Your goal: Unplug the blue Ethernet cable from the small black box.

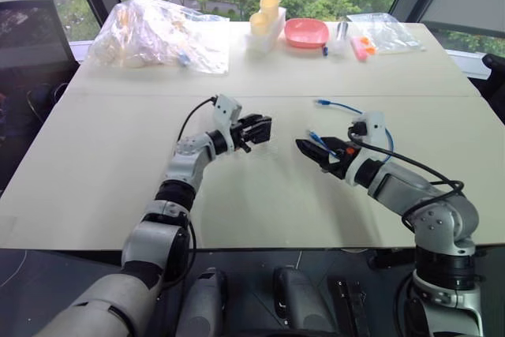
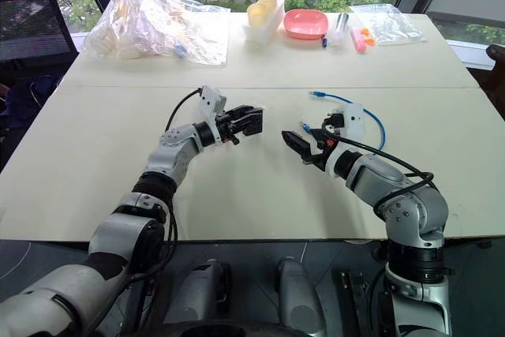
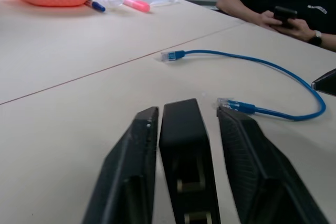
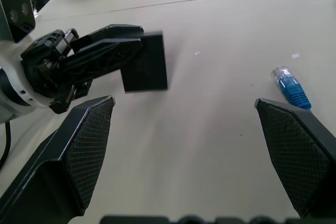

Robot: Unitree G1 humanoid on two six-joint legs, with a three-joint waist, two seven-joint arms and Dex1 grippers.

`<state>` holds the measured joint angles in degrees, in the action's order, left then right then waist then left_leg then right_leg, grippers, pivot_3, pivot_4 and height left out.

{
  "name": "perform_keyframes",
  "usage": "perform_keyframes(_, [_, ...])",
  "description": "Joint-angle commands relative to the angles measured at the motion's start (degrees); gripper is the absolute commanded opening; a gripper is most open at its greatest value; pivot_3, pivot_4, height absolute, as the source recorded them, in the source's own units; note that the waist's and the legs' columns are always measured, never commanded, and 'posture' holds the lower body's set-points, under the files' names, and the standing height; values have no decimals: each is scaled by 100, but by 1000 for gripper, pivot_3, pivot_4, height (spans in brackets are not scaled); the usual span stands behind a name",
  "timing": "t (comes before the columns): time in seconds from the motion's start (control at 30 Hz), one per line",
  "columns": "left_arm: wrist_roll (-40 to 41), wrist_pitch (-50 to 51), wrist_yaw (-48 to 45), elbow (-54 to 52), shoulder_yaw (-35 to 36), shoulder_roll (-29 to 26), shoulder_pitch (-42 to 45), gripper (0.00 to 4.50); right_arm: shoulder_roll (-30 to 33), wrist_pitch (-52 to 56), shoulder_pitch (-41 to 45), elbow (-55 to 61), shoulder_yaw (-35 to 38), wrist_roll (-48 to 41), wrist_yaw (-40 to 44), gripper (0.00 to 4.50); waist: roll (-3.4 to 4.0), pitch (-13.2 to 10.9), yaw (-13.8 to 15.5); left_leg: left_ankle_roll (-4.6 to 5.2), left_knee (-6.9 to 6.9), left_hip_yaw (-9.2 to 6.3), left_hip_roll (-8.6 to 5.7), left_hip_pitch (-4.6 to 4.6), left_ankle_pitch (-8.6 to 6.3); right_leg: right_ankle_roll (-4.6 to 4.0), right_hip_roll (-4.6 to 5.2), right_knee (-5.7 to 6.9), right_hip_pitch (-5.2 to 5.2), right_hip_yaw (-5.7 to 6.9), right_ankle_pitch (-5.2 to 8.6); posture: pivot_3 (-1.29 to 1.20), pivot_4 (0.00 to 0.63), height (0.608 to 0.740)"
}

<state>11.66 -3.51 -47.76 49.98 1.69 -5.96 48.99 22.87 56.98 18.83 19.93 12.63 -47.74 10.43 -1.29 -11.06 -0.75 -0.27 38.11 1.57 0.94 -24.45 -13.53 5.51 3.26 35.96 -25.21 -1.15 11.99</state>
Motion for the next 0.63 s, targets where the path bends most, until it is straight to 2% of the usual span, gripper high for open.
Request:
perform_keyframes(0.03, [-3, -189, -137, -4, 3, 4, 82, 3015, -33, -222, 76, 86, 39, 85, 71, 4500, 0, 0, 1, 0, -1, 0, 0, 0, 0, 1, 0, 0, 0, 0, 0, 0, 150, 740])
perform_keyframes(0.2, [16, 154, -312, -613, -69, -267, -18, 4241, -8, -272, -22, 191, 22, 106, 165, 4500, 0, 0, -1, 0, -2, -1, 0, -1, 0, 1, -1, 0, -1, 1, 0, 0, 150, 740])
perform_keyframes(0.3, [399, 952, -403, -1676, 89, -587, -224, 4241, 41, -280, -145, 332, 81, 37, 279, 4500, 0, 0, -18, 0, -2, -2, 2, 0, 0, 1, -2, 1, -1, 1, 0, 0, 150, 740])
perform_keyframes(0.5, [1591, 3376, -309, -4651, 470, -1571, -1289, 4241, 193, -447, -396, 539, 128, -99, 773, 4500, 2, 1, -39, 0, -7, -16, 23, 4, 0, 1, -1, 3, -1, -2, 0, 0, 150, 740])
perform_keyframes(0.63, [1987, 4190, 50, -5646, 691, -1965, -1895, 4241, 308, -590, -482, 519, 115, -44, 1018, 4500, 2, 1, -17, 0, -6, -15, 24, 7, 0, -22, -1, 2, 2, -3, 13, 0, 150, 740])
